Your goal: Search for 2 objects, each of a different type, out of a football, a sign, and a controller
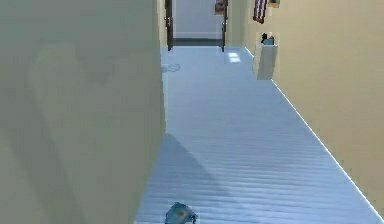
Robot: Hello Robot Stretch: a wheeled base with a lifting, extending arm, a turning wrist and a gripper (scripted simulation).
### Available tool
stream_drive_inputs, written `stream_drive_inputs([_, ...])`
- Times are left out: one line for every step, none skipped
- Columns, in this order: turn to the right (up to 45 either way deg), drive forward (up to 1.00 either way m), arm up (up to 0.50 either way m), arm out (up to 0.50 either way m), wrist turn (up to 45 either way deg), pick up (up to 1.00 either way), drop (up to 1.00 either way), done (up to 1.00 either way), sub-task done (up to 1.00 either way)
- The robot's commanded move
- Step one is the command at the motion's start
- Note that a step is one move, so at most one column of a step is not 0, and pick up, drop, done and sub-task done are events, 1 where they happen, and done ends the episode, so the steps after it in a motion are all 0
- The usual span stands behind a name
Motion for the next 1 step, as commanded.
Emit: stream_drive_inputs([0.0, 0.45, 0.0, 0.0, 0.0, 0.0, 0.0, 0.0, 0.0])
